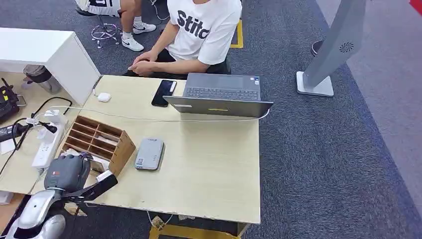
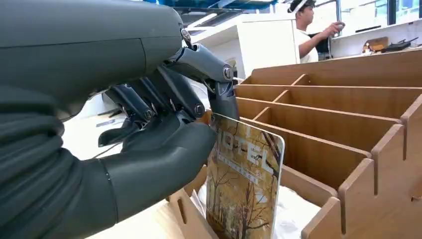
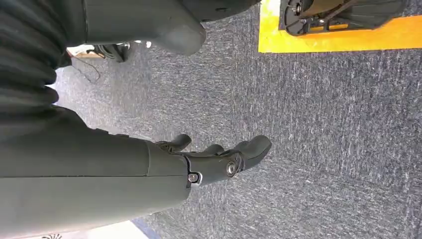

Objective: Pass the card to the sensor for recognition and then transmit it.

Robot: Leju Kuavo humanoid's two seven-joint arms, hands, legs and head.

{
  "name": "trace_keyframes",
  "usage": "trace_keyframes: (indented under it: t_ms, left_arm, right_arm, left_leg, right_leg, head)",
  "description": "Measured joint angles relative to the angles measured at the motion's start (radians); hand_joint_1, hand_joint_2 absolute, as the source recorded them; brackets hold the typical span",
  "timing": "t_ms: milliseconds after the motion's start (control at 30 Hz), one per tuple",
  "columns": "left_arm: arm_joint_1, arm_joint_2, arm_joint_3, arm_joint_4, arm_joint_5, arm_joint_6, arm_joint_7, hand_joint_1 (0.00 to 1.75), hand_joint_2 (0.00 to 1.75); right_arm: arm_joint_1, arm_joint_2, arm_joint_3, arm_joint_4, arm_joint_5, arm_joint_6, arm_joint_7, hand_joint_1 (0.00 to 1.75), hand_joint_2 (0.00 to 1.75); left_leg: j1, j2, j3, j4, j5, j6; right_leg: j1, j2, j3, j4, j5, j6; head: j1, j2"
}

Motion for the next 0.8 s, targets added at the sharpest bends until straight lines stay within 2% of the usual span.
trace_keyframes:
  t_ms: [467,800]
  left_arm:
    - [0.001,-0.037,0.0,-0.011,0.002,0.09,-0.038,1.75,1.75]
    - [0.02,-0.071,0.014,-0.131,0.115,0.169,-0.11,1.75,1.75]
  right_arm:
    - [0.0,0.0,0.0,0.0,0.0,-0.009,-0.003,0.0,1.75]
    - [0.001,0.0,0.0,0.0,-0.003,-0.016,-0.003,0.0,1.75]
  left_leg:
    - [0.0,0.0,0.0,0.0,0.0,0.0]
    - [0.0,0.0,0.0,0.0,0.0,0.0]
  right_leg:
    - [0.0,0.0,0.0,0.0,0.0,0.0]
    - [0.0,0.0,0.0,0.0,0.0,0.0]
  head:
    - [0.0,0.0]
    - [0.0,0.0]
